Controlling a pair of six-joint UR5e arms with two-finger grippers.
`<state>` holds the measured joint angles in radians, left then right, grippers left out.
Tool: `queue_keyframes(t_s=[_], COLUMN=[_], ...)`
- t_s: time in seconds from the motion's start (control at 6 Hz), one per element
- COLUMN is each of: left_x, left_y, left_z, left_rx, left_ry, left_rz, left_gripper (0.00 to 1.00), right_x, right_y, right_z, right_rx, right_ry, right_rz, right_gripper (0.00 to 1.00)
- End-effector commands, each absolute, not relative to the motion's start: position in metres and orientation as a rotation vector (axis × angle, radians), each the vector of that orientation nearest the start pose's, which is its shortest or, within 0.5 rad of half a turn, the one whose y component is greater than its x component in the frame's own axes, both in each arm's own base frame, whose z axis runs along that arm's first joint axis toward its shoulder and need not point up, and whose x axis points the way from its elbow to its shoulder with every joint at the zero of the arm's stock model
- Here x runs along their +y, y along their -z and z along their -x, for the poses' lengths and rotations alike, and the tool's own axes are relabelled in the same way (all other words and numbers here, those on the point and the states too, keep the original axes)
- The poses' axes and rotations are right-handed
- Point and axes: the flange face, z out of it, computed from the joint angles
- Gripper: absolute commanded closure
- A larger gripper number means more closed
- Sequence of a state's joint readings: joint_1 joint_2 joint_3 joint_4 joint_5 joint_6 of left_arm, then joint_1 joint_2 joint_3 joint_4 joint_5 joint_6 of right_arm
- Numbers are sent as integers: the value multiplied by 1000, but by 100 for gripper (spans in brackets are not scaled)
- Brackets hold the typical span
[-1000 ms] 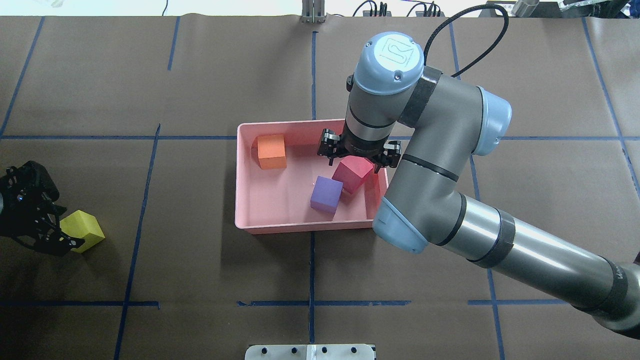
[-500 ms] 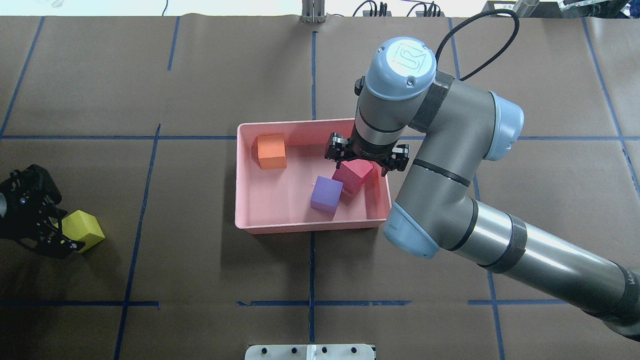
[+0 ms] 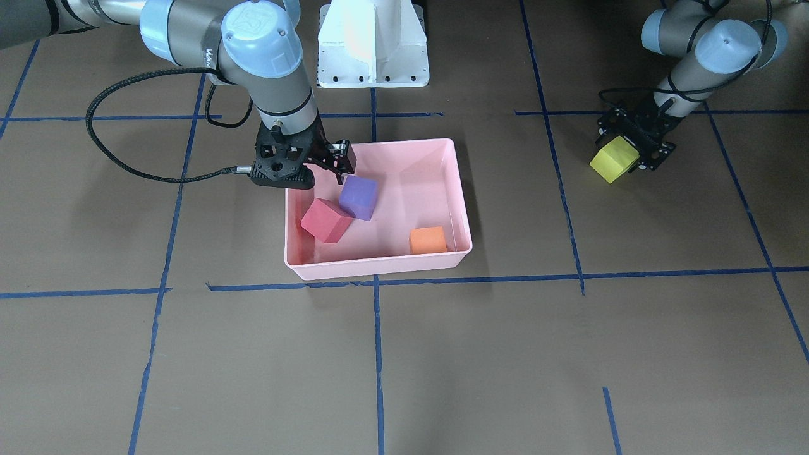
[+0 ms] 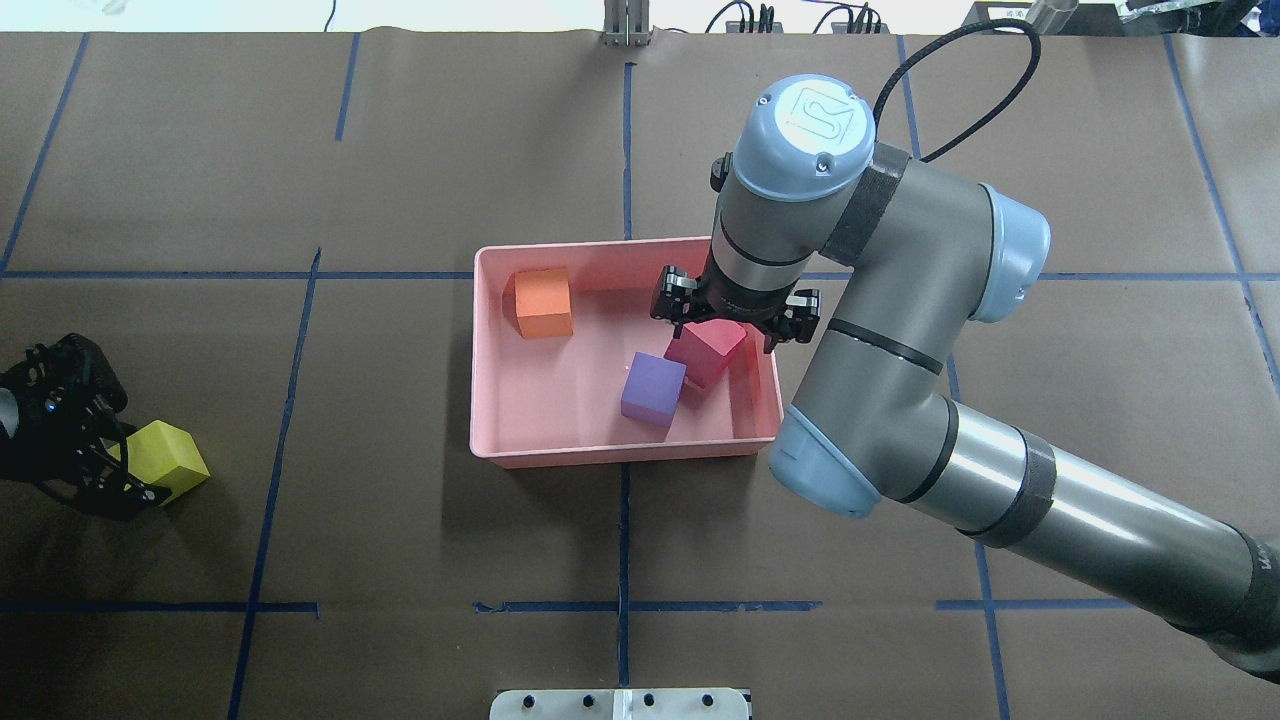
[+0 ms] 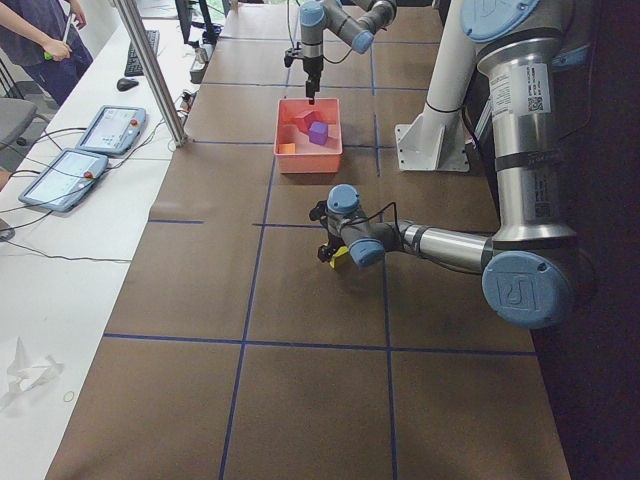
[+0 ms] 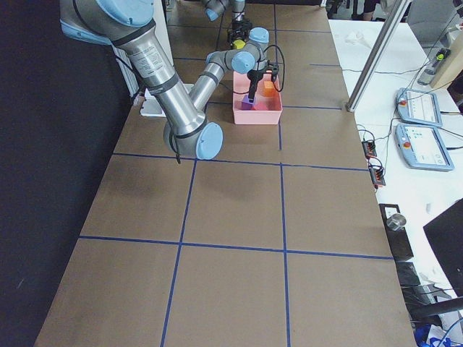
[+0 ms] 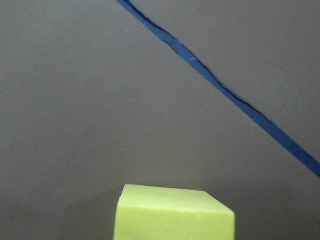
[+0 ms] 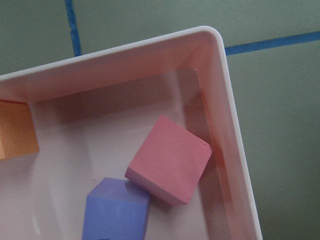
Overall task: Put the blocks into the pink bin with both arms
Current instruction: 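Grasp the yellow-green cube with the left gripper and lift it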
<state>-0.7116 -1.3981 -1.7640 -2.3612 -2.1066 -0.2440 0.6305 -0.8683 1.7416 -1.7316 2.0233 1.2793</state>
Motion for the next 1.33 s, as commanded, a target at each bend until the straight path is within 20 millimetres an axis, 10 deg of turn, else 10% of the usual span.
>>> queue_keyframes(t_s=[0.0,0.17,0.5,1.17], left_x=[-356,-352,-373,-469], left_y=[-562,-556,-535,-301], left_z=[-293,-291,-268,-285], left_rx=[884,945,948,899], left_ry=[-795,-813,-759,-556], left_rz=[-392,-349,-401,-346], left_gripper=[55,72,68,62], right_x=[-461,-461,-458,-462], right_y=[-189,-189,-183,-232], right_z=[480,479,464,378], right_rx=[-820,-820,-844,-830], right_ry=[-160,-159,-140,43], right_rz=[75,73,47,-91], right_gripper=[0,0,0,0])
